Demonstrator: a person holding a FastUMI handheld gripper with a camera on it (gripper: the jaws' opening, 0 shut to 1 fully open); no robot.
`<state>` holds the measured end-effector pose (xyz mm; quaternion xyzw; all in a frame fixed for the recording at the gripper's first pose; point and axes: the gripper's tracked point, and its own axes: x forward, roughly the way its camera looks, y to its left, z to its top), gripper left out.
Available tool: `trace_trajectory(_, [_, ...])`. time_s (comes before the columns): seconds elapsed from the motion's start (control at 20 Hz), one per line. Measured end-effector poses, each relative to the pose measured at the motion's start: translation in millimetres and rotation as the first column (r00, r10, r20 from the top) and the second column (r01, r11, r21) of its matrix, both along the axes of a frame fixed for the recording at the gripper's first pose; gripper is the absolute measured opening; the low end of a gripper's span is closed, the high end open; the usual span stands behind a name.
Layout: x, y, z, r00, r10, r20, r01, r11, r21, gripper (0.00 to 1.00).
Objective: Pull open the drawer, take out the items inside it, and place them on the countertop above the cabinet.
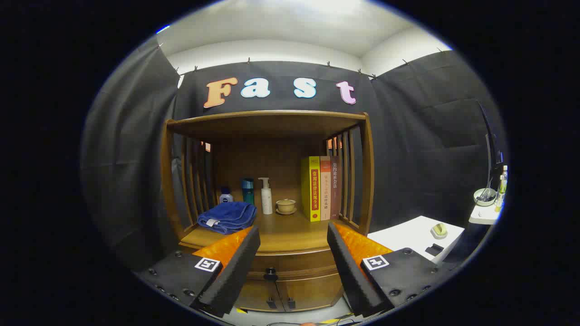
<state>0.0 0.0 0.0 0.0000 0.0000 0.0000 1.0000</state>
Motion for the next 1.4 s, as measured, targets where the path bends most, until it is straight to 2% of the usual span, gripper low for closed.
trace_trajectory(1.0, [8,9,-14,1.000,0.011,-0.017,-0.011,1.000,-0.023,0.98])
trace_trajectory(1.4, [48,30,-72,0.999,0.038,-0.005,-0.038,0.999,-0.029,0.98])
